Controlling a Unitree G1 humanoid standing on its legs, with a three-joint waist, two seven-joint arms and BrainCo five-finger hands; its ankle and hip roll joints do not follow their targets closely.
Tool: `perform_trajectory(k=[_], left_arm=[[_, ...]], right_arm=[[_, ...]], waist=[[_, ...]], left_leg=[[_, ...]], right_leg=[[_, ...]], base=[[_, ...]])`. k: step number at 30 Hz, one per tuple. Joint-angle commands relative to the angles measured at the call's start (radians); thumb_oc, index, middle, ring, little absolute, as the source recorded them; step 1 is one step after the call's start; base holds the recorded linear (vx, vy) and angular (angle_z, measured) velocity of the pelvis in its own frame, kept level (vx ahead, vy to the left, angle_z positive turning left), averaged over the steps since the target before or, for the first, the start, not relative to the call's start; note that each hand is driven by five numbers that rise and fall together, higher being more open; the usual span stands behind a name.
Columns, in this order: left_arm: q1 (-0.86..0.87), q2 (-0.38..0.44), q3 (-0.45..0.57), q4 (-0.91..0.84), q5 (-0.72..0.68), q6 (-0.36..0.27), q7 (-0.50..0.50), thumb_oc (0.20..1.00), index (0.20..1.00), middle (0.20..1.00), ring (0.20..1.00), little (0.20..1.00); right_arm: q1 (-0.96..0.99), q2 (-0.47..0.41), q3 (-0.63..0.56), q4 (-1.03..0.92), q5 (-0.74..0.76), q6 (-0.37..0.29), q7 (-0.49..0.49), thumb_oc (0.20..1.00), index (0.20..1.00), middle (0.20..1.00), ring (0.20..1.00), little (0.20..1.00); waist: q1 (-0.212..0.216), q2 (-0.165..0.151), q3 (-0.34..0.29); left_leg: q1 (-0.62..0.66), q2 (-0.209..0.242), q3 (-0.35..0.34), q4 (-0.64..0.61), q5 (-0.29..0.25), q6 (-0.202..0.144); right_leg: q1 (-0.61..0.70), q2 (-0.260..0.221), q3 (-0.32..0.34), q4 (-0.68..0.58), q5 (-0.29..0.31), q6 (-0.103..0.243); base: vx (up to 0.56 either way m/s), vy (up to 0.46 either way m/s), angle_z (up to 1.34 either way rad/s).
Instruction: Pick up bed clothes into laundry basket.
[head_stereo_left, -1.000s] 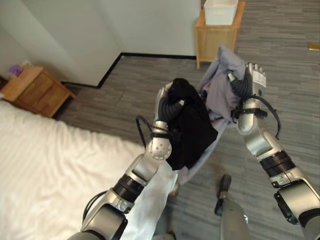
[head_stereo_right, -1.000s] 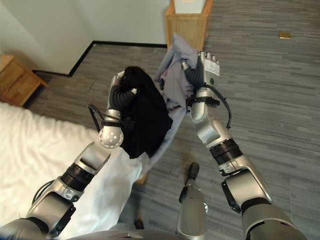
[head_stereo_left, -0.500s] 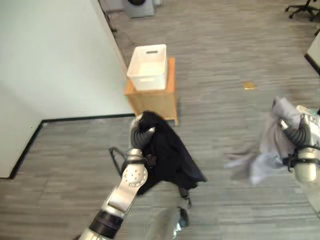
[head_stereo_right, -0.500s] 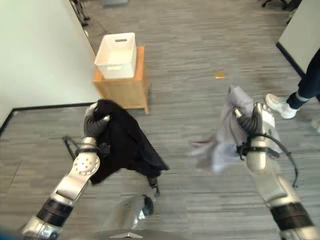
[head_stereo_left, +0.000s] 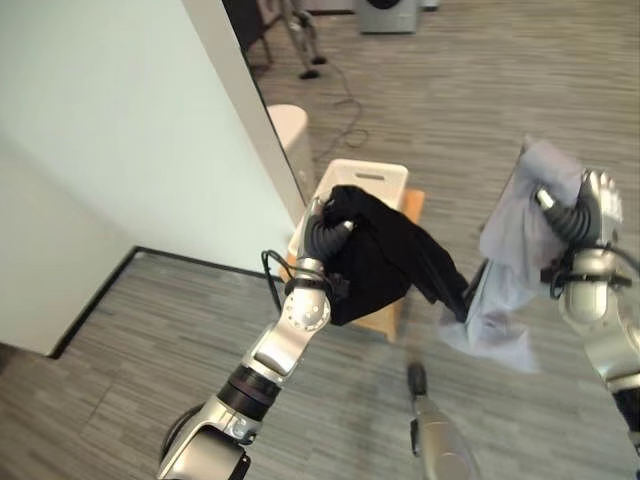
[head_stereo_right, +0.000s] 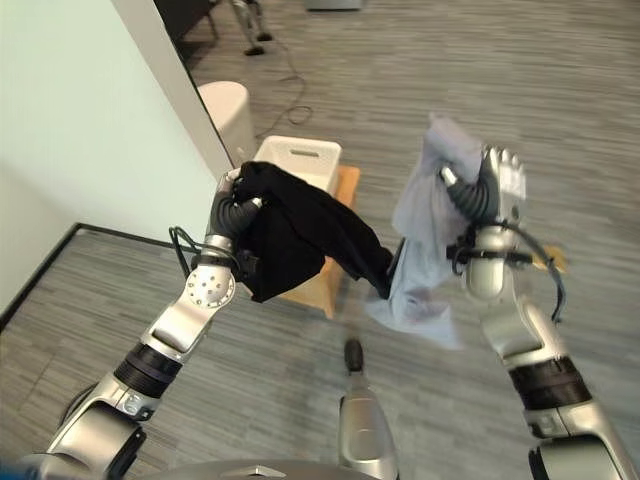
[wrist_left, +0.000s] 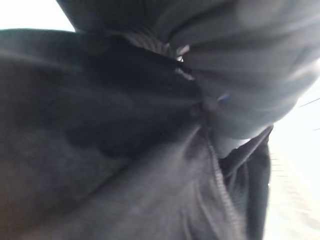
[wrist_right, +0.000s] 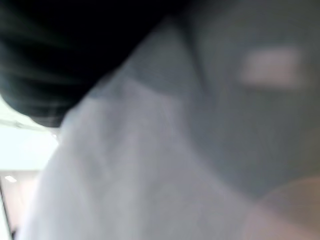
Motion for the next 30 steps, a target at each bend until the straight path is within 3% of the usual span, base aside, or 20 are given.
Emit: perform_trajectory(k=[1, 4, 6, 7, 8, 9, 11, 13, 15, 23, 30], left_arm=[[-0.021, 0.024, 0.029, -0.073, 0.049, -0.066, 0.003, 0.200, 0.200, 0.200, 0.200, 0.200], [0.040, 0.019, 0.044, -0.085, 0.029, -0.077, -0.002, 0.200, 0.200, 0.200, 0.200, 0.200], [0.055, 0.020, 0.051, -0.093, 0.026, -0.082, -0.010, 0.200, 0.200, 0.200, 0.200, 0.200], [0.094, 0.019, 0.070, -0.111, 0.021, -0.091, -0.026, 0.200, 0.200, 0.200, 0.200, 0.200], [0.102, 0.016, 0.072, -0.107, 0.019, -0.092, -0.039, 0.200, 0.200, 0.200, 0.200, 0.200], [0.116, 0.019, 0.079, -0.101, 0.027, -0.087, -0.040, 0.200, 0.200, 0.200, 0.200, 0.200], [0.126, 0.016, 0.082, -0.102, 0.022, -0.086, -0.074, 0.200, 0.200, 0.200, 0.200, 0.200], [0.153, 0.011, 0.077, -0.101, 0.006, -0.090, -0.078, 0.200, 0.200, 0.200, 0.200, 0.200], [0.162, 0.017, 0.066, -0.100, 0.000, -0.085, -0.091, 0.200, 0.200, 0.200, 0.200, 0.200], [0.254, 0.033, 0.101, -0.110, -0.029, -0.095, -0.121, 0.200, 0.200, 0.200, 0.200, 0.200], [0.281, 0.030, 0.127, -0.117, -0.056, -0.096, -0.140, 0.200, 0.200, 0.200, 0.200, 0.200]], right_arm=[[-0.142, -0.138, -0.050, -0.027, -0.002, -0.051, -0.068, 0.200, 0.200, 0.200, 0.200, 0.200], [-0.209, -0.268, -0.048, -0.009, 0.046, -0.063, -0.077, 0.200, 0.200, 0.200, 0.200, 0.200], [-0.216, -0.291, -0.049, -0.006, 0.050, -0.060, -0.074, 0.200, 0.200, 0.200, 0.200, 0.200], [-0.217, -0.352, -0.068, 0.006, 0.062, -0.067, -0.073, 0.200, 0.200, 0.200, 0.200, 0.200], [-0.212, -0.376, -0.078, 0.018, 0.071, -0.066, -0.066, 0.200, 0.200, 0.200, 0.200, 0.200], [-0.203, -0.417, -0.080, 0.027, 0.064, -0.068, -0.071, 0.200, 0.200, 0.200, 0.200, 0.200], [-0.175, -0.473, -0.125, 0.067, 0.063, -0.037, -0.045, 0.200, 0.200, 0.200, 0.200, 0.200], [-0.142, -0.473, -0.166, 0.086, 0.066, -0.026, -0.019, 0.200, 0.200, 0.200, 0.200, 0.200], [-0.159, -0.468, -0.156, 0.133, 0.089, -0.035, -0.017, 0.200, 0.200, 0.200, 0.200, 0.200], [-0.402, -0.446, 0.084, 0.320, 0.076, -0.010, 0.054, 0.200, 0.200, 0.200, 0.200, 0.200], [-0.434, -0.381, 0.111, 0.275, 0.027, 0.003, 0.074, 0.200, 0.200, 0.200, 0.200, 0.200]], waist=[[0.025, -0.065, -0.012], [0.056, -0.090, 0.017], [0.059, -0.098, 0.015], [0.072, -0.112, 0.012], [0.067, -0.108, 0.006], [0.076, -0.096, 0.007], [0.035, -0.089, -0.018], [0.044, -0.087, -0.027], [0.047, -0.084, -0.047], [0.110, -0.097, -0.084], [0.150, -0.113, -0.092]], left_leg=[[-0.156, 0.005, 0.024, -0.046, 0.049, -0.011], [-0.300, 0.002, 0.039, 0.250, 0.120, -0.072], [-0.332, 0.021, 0.075, 0.284, 0.120, -0.079], [-0.342, 0.117, 0.201, 0.201, 0.135, -0.081], [-0.327, 0.156, 0.255, 0.128, 0.134, -0.079], [-0.321, 0.205, 0.305, 0.031, 0.182, -0.086], [-0.268, 0.257, 0.409, -0.071, 0.229, -0.097], [-0.259, 0.226, 0.362, -0.114, 0.248, -0.102], [-0.237, 0.220, 0.385, -0.168, 0.265, -0.093], [-0.231, 0.216, 0.374, -0.190, 0.263, -0.087], [-0.249, 0.207, 0.348, -0.190, 0.253, -0.081]], right_leg=[[0.239, -0.070, -0.064, -0.155, -0.134, 0.183], [0.312, -0.095, -0.115, -0.155, -0.152, 0.154], [0.325, -0.098, -0.131, -0.155, -0.171, 0.154], [0.352, -0.123, -0.196, -0.155, -0.198, 0.164], [0.359, -0.129, -0.221, -0.155, -0.207, 0.171], [0.370, -0.140, -0.256, -0.155, -0.217, 0.184], [0.391, -0.154, -0.329, -0.155, -0.227, 0.184], [0.421, -0.159, -0.359, -0.155, -0.233, 0.194], [0.425, -0.167, -0.382, -0.155, -0.222, 0.195], [0.435, -0.165, -0.398, -0.155, -0.222, 0.199], [0.449, -0.176, -0.421, -0.155, -0.222, 0.203]], base=[[0.11, -0.136, 0.30], [0.05, -0.142, 0.60], [0.03, -0.101, 0.54], [0.02, -0.026, 0.48], [0.03, -0.017, 0.27], [-0.02, 0.010, 0.23], [0.05, 0.000, 1.08], [0.12, 0.021, 0.95], [0.07, 0.040, 0.55], [0.04, 0.023, 0.20], [0.02, 0.009, 0.23]])
